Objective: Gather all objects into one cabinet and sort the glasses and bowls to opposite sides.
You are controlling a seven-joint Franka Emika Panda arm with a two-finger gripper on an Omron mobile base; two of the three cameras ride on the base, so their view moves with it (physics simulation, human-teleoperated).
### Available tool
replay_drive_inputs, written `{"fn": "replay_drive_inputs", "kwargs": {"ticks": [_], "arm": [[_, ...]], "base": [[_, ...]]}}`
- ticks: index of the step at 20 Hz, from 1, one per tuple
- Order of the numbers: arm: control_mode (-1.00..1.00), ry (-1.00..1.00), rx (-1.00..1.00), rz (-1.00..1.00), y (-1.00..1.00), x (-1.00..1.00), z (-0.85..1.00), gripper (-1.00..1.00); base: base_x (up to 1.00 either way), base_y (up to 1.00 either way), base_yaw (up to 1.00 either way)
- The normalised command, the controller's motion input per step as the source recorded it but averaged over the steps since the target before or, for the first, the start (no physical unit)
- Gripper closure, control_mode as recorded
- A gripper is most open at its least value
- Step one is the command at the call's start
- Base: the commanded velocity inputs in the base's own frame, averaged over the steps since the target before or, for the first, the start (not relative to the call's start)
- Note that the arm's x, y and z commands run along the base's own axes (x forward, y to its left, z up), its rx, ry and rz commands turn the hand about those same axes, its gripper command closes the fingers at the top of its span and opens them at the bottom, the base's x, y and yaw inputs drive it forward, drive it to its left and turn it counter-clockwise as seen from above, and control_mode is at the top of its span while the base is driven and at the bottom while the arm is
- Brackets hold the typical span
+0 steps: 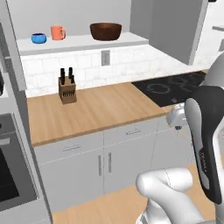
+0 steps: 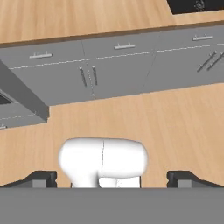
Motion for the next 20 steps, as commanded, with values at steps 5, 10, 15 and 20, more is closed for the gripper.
{"fn": "replay_drive_inputs", "kwargs": {"ticks": [5, 10, 15, 20], "arm": [[1.00, 0.00, 0.00, 0.00, 0.00, 0.00, 0.00, -1.00], [1.00, 0.00, 0.00, 0.00, 0.00, 0.00, 0.00, -1.00], [1.00, 0.00, 0.00, 0.00, 0.00, 0.00, 0.00, -1.00], [1.00, 0.00, 0.00, 0.00, 0.00, 0.00, 0.00, -1.00]], "base": [[-0.48, 0.00, -0.74], [-0.31, 0.00, -0.80], [-0.16, 0.00, -0.79], [-0.01, -0.02, -0.73]]}}
